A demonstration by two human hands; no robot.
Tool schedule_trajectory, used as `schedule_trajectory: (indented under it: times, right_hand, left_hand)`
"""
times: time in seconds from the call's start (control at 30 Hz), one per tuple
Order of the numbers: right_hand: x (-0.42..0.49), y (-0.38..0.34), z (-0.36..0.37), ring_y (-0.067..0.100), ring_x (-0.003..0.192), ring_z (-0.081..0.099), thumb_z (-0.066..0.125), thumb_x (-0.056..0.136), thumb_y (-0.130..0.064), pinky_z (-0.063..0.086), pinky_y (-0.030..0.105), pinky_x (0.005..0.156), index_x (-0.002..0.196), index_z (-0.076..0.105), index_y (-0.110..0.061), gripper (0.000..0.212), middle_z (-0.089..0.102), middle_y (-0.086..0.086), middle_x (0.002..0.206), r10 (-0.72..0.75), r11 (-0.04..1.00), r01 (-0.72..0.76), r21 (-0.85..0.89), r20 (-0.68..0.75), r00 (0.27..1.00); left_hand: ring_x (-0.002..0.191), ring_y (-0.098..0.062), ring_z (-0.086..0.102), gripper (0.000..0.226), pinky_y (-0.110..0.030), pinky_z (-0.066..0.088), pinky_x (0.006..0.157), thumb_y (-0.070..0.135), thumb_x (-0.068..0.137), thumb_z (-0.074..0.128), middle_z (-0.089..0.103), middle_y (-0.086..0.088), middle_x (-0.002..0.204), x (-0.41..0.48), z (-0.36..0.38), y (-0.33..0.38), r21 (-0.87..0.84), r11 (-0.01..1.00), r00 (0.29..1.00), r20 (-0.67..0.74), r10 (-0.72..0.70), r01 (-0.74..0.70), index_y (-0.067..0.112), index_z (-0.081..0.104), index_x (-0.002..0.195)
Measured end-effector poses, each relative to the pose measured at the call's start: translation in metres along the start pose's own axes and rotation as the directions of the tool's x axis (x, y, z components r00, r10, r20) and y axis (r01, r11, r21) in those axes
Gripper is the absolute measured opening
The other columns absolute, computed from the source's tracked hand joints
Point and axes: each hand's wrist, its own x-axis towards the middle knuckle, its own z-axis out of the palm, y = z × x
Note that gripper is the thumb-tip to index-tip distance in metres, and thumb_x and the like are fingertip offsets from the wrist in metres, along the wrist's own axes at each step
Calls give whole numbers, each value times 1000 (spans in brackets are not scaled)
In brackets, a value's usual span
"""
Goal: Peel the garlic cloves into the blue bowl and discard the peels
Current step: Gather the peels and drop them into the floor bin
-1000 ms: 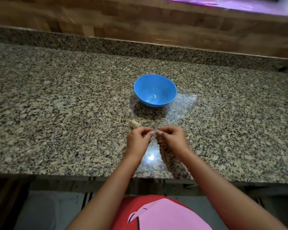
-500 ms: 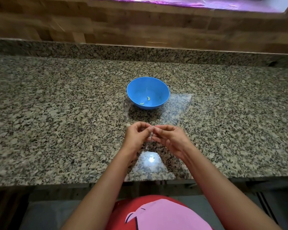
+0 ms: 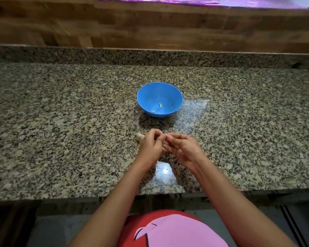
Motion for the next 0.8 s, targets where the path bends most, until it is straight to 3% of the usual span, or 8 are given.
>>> schedule_trajectory:
  times: [0.13, 0.2, 0.27, 0.3, 0.43, 0.6, 0.7, 0.8]
  right_hand:
    - [0, 4, 3, 18, 66, 67, 54, 87, 8, 58, 23, 60, 87, 60, 4, 8, 66, 15, 80, 2, 996, 3, 88, -55, 998]
    - [-1, 7, 4, 18, 68, 65, 53, 87, 8, 58, 22, 59, 87, 59, 3, 8, 64, 14, 81, -10, 996, 18, 85, -89, 996]
    - [0, 9, 4, 19, 72, 64, 54, 87, 8, 57, 23, 60, 88, 59, 3, 7, 63, 14, 82, -5, 995, 17, 98, -129, 992]
    - [1, 9, 3, 18, 73, 63, 54, 88, 7, 57, 23, 58, 89, 60, 3, 7, 63, 13, 82, 6, 993, 12, 120, -153, 988]
    - [6, 7, -8, 16, 67, 60, 57, 87, 5, 53, 20, 50, 88, 61, 1, 6, 62, 10, 78, -3, 999, 8, 32, -175, 985]
    - [-3, 9, -15, 24, 73, 66, 61, 87, -7, 58, 33, 68, 98, 62, 4, 15, 68, 16, 86, 117, 959, -116, -258, -15, 993]
    - [-4, 7, -15, 27, 73, 65, 59, 90, -13, 59, 33, 65, 99, 64, 2, 18, 67, 18, 86, 162, 948, -156, -279, -1, 987]
    - [-1, 4, -15, 19, 68, 63, 55, 90, -2, 56, 24, 59, 105, 62, 7, 18, 67, 16, 88, 151, 968, -146, -203, 13, 988]
  left_hand:
    - [89, -24, 61, 6, -43, 55, 77, 20, 96, 49, 56, -7, 99, -2, 2, -6, 208, 966, 987, -5, 159, -155, 21, 49, 90]
    - [88, -16, 54, 5, -30, 51, 79, 12, 96, 47, 50, -3, 98, -4, 5, -8, 290, 933, 975, -6, 224, -213, 15, 47, 92]
    - [82, -7, 45, 5, -10, 41, 73, 8, 96, 46, 46, 0, 97, -8, 6, -8, 355, 899, 962, 10, 271, -257, 12, 47, 93]
    - [81, -7, 44, 4, -8, 38, 69, 10, 97, 45, 46, 0, 98, -11, 6, -9, 379, 884, 959, 41, 279, -273, 12, 47, 94]
    - [89, -7, 47, 6, -8, 37, 69, 20, 99, 41, 43, 5, 101, -20, 8, -20, 418, 862, 955, 194, 223, -286, 17, 44, 95]
    - [88, -9, 48, 5, -9, 40, 68, 18, 99, 40, 43, 3, 101, -10, -5, -11, 414, 881, 970, 171, 171, -229, 16, 43, 95]
    - [82, -1, 41, 5, -8, 38, 67, 14, 99, 40, 41, 4, 100, -5, -11, -8, 453, 854, 966, 166, 200, -255, 16, 42, 96]
    - [87, -8, 45, 6, -13, 37, 66, 15, 100, 38, 42, 3, 102, -4, -12, -5, 484, 837, 964, 195, 182, -256, 17, 42, 96]
